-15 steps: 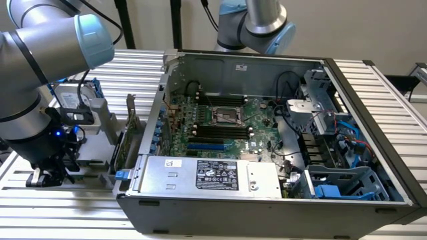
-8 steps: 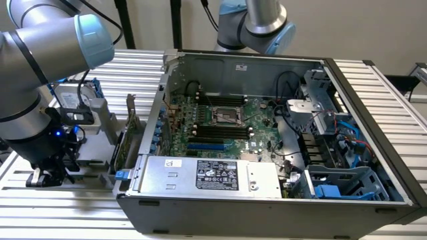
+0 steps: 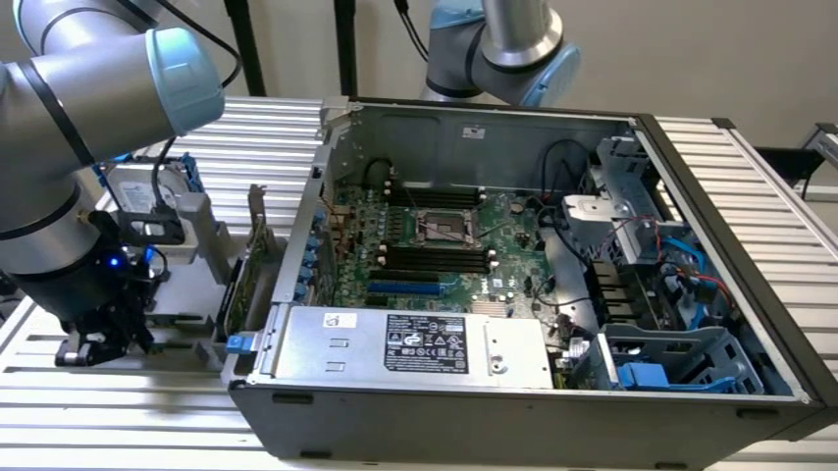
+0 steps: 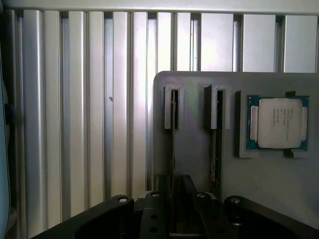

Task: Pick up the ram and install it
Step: 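Pick up the ram and move it above insertion slot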

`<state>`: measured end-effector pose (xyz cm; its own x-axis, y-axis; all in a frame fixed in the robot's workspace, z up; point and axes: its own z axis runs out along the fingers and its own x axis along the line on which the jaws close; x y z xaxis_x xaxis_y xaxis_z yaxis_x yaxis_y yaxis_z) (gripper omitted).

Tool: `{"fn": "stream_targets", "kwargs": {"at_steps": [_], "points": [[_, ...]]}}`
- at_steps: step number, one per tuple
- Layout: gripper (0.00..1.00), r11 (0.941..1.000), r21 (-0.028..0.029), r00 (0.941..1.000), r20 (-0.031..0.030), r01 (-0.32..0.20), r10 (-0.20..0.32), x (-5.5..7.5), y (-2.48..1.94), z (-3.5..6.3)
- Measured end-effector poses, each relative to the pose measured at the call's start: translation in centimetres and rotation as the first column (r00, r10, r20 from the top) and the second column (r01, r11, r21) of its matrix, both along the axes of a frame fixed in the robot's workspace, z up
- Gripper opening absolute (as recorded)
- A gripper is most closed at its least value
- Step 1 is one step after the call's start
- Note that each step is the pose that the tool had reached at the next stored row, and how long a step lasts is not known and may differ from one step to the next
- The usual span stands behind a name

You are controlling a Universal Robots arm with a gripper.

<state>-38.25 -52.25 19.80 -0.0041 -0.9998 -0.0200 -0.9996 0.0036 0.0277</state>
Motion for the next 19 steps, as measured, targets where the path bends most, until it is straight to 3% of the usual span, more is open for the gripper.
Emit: {"fn": "stream_targets", "kwargs": {"at_steps": [1,2,9,19], "points": [[0.25,1.0000,0.0000,1.0000,0.0001,0.000,0.000,0.00,0.00,0.00],[0.18,1.0000,0.0000,1.0000,0.0001,0.000,0.000,0.00,0.00,0.00],[0.13,1.0000,0.0000,1.0000,0.0000,0.000,0.000,0.00,0.00,0.00],[0.13,1.0000,0.0003,1.0000,0.0003,0.000,0.000,0.00,0.00,0.00]]}}
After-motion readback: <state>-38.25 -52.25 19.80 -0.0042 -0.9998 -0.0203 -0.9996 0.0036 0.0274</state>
